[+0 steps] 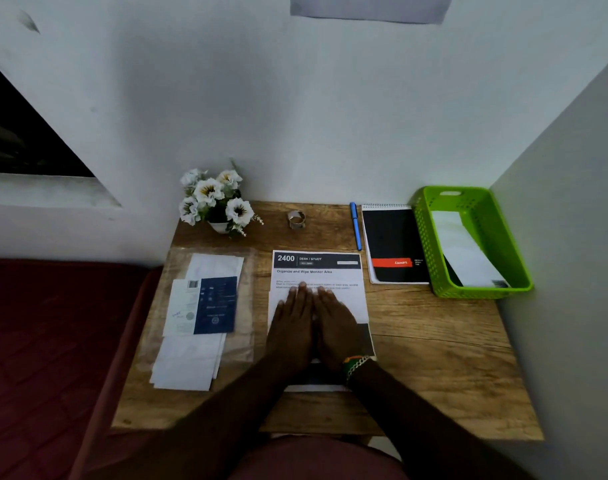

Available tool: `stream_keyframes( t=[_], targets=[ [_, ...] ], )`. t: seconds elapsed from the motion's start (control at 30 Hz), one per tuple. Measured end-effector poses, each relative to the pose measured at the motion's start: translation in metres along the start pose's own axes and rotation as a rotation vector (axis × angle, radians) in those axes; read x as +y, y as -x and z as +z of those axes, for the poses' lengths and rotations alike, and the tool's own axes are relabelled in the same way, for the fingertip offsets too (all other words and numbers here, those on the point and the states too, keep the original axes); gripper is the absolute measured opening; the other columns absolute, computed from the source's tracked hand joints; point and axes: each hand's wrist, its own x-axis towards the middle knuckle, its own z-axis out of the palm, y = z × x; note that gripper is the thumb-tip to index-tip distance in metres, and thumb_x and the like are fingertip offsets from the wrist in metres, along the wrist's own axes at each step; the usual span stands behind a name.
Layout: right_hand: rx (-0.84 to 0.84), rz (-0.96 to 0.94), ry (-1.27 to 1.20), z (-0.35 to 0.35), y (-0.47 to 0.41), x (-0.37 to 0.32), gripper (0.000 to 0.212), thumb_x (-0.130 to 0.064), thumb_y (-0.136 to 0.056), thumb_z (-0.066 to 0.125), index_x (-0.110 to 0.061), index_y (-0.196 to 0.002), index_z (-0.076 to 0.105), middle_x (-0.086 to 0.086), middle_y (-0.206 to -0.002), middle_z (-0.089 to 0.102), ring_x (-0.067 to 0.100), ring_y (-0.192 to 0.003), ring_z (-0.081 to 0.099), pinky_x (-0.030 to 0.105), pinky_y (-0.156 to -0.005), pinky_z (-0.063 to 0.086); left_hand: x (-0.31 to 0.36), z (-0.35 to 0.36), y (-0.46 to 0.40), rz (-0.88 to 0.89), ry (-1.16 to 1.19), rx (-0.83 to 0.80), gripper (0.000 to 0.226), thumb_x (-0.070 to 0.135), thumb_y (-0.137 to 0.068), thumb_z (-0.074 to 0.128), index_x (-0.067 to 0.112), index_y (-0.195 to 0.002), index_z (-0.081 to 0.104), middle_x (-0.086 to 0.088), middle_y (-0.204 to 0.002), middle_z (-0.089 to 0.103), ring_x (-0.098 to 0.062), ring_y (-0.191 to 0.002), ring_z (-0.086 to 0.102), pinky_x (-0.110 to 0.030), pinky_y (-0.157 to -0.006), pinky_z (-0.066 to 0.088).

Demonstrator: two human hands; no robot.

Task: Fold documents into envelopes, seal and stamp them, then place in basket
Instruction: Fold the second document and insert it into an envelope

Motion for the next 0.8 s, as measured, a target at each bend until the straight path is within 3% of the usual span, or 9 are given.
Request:
stream_keyframes(
  t=[0.13, 0.33, 0.43, 0.57, 0.67, 0.8],
  targets=[
    [0.031, 0.087, 0.096, -0.004, 0.009, 0.014, 0.079, -0.048, -0.089, 0.004, -0.011, -0.156, 0.024, 0.008, -0.163, 0.019, 0.022, -0.152, 0.017, 0.042, -0.123, 0.009, -0.003, 0.007, 0.001, -0.028, 0.051, 0.118, 0.070, 0.041, -0.104, 0.024, 0.013, -0.157, -0.010, -0.005, -0.161, -0.022, -0.023, -0.153, -0.014, -0.039, -0.123, -0.007],
    [0.114, 0.269, 0.162, -0.018, 0.015, 0.042, 0.056, -0.029, -0.098, 0.037, -0.011, -0.151, 0.037, 0.011, -0.158, 0.036, 0.026, -0.146, 0.033, 0.046, -0.121, 0.015, 0.001, 0.007, 0.000, -0.067, 0.088, 0.106, 0.073, 0.033, -0.104, 0.036, 0.014, -0.158, -0.009, -0.005, -0.165, -0.018, -0.021, -0.152, -0.016, -0.040, -0.123, -0.007],
    [0.124, 0.245, 0.144, -0.020, 0.011, 0.032, 0.055, -0.029, -0.098, 0.037, -0.010, -0.150, 0.039, 0.013, -0.157, 0.037, 0.029, -0.147, 0.031, 0.045, -0.120, 0.014, 0.010, 0.001, -0.002, -0.103, 0.087, 0.091, 0.073, 0.032, -0.105, 0.037, 0.013, -0.158, -0.009, -0.005, -0.159, -0.026, -0.024, -0.152, -0.016, -0.042, -0.123, -0.008],
    [0.050, 0.138, 0.075, -0.007, 0.008, 0.014, 0.063, -0.034, -0.095, 0.022, -0.008, -0.149, 0.039, 0.013, -0.158, 0.032, 0.030, -0.148, 0.028, 0.049, -0.120, 0.024, 0.016, -0.001, -0.004, -0.129, 0.098, 0.039, 0.096, 0.045, -0.096, 0.054, 0.011, -0.156, -0.013, -0.006, -0.158, -0.028, -0.026, -0.151, -0.020, -0.047, -0.124, -0.007],
    [0.032, 0.159, 0.069, -0.006, 0.006, 0.014, 0.058, -0.033, -0.097, 0.041, -0.010, -0.150, 0.039, 0.011, -0.159, 0.030, 0.027, -0.149, 0.027, 0.049, -0.119, 0.030, 0.018, 0.004, -0.009, -0.040, 0.085, 0.016, 0.106, 0.055, -0.090, 0.059, 0.015, -0.157, -0.013, -0.006, -0.159, -0.030, -0.027, -0.150, -0.023, -0.048, -0.123, -0.010],
    [0.051, 0.120, 0.084, -0.014, 0.006, 0.021, 0.059, -0.032, -0.091, 0.059, -0.014, -0.146, 0.047, 0.009, -0.154, 0.042, 0.027, -0.143, 0.039, 0.048, -0.112, 0.040, 0.019, 0.002, -0.007, 0.084, 0.030, -0.038, 0.101, 0.063, -0.091, 0.050, 0.018, -0.157, -0.013, -0.005, -0.163, -0.024, -0.026, -0.151, -0.022, -0.048, -0.122, -0.011]
  ],
)
